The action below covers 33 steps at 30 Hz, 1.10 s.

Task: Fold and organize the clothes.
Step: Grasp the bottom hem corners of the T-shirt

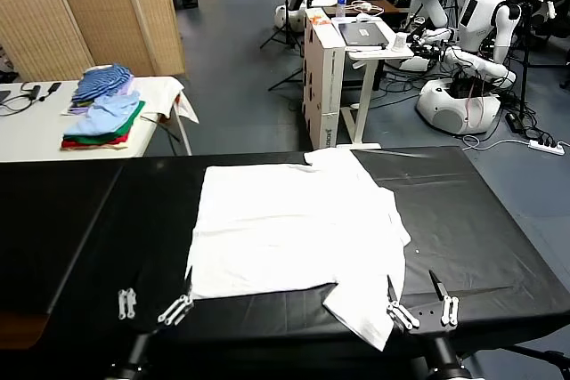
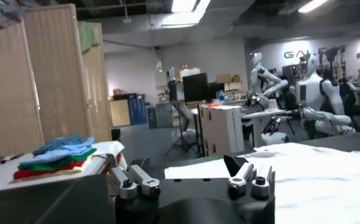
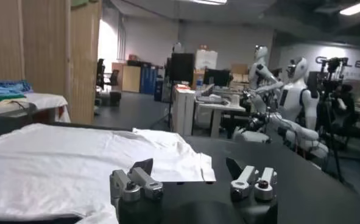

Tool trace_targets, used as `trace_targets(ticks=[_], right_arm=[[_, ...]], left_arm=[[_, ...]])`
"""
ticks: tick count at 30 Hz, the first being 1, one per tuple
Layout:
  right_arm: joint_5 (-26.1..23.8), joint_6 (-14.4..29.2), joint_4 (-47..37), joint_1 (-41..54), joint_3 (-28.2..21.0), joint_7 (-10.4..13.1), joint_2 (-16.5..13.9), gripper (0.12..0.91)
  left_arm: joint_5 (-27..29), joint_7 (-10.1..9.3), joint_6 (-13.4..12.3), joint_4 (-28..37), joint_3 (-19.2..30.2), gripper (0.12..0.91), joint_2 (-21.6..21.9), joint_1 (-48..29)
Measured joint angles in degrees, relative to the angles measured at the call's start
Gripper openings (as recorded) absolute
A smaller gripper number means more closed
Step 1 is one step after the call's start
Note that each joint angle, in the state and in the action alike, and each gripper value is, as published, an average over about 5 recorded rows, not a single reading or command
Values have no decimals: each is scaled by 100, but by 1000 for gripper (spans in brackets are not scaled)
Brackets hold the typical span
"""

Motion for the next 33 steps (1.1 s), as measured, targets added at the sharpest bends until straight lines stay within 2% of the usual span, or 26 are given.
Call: trace_targets(ticks=[2, 4, 9, 12, 16, 18, 20, 22, 26, 30, 33], right_arm=[[7, -111, -29, 67, 1, 0, -17, 907], [15, -347, -92, 196, 0, -1, -49, 907], [10, -832, -313, 399, -75, 1, -100, 907], [15, -967, -396, 441, -150, 21, -93, 907], [18, -1022, -459, 485, -242, 46, -60, 907], [18, -1029, -501, 511, -277, 52, -50, 907], [18, -1031, -536, 533, -307, 56, -40, 907], [18, -1031, -562, 547, -338, 62, -29, 907], [18, -1028, -632, 579, -389, 81, -6, 907], [26, -1022, -713, 637, -416, 100, 8, 907], [44, -1014, -776, 684, -435, 115, 14, 907]], left_arm=[[3, 43, 171, 18, -7, 907, 21, -51], [4, 132, 494, 44, -28, 907, 64, -156], [-140, 430, 1066, 72, -73, 907, 166, -423], [-207, 519, 1135, 133, -67, 907, 185, -609], [-203, 575, 969, 275, -35, 907, 186, -851], [-291, 532, 981, 313, -10, 907, 193, -895], [-383, 445, 1140, 302, 18, 907, 186, -884], [-403, 368, 1402, 249, 47, 907, 168, -842], [-388, 355, 1954, 86, 82, 907, 155, -731], [-585, 338, 2469, -62, 79, 907, 167, -698], [-735, 236, 2778, -74, 70, 907, 173, -756]])
